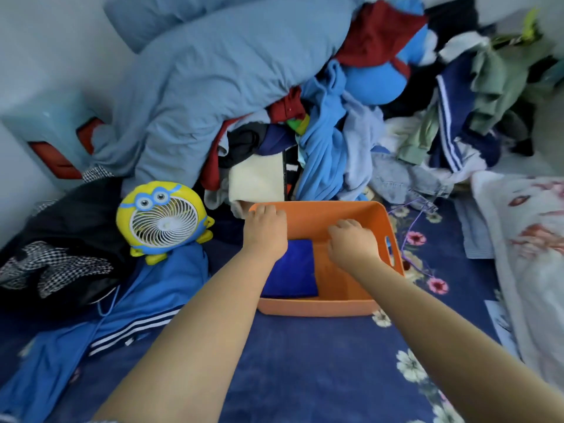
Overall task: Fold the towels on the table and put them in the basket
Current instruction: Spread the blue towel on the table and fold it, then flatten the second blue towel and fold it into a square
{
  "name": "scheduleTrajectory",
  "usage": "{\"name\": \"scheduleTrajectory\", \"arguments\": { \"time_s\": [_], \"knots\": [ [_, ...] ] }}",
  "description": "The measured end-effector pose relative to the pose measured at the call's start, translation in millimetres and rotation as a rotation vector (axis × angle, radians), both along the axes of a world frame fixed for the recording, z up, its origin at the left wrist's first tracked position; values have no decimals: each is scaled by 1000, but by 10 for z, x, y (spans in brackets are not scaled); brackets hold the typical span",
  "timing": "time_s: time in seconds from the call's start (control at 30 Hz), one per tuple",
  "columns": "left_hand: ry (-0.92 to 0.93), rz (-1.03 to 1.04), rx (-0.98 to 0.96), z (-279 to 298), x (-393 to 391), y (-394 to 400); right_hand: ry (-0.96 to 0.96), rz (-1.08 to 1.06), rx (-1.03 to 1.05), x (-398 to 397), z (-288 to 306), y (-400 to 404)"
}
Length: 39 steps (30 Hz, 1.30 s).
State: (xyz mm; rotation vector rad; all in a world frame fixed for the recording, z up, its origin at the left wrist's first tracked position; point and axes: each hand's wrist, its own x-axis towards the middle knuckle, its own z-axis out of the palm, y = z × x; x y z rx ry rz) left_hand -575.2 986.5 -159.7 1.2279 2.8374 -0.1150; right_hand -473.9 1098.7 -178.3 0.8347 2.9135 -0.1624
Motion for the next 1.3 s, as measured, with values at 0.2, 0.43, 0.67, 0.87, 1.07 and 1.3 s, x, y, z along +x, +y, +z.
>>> {"name": "scheduleTrajectory", "arguments": {
  "time_s": [0.2, 0.43, 0.67, 0.87, 1.07, 1.3],
  "knots": [
    [73, 5, 106, 862, 831, -349, 158, -57, 84, 874, 854, -367],
    [52, -57, 147, 1416, 1736, -1007, 240, -108, 71, 1971, 1473, -1031],
    [57, -228, 172, 1624, 2592, -1774, 336, -184, 98, 3078, 1885, -2009],
    [48, -503, 78, 1679, 3679, -2055, 345, -399, 176, 4385, 2064, -2690],
    [43, -865, 112, 1745, 5384, -2102, 373, -765, 221, 6060, 2068, -3284],
    [-22, -1260, 175, 1694, 7741, -2490, 333, -1120, 277, 8184, 1995, -4284]
  ]
}}
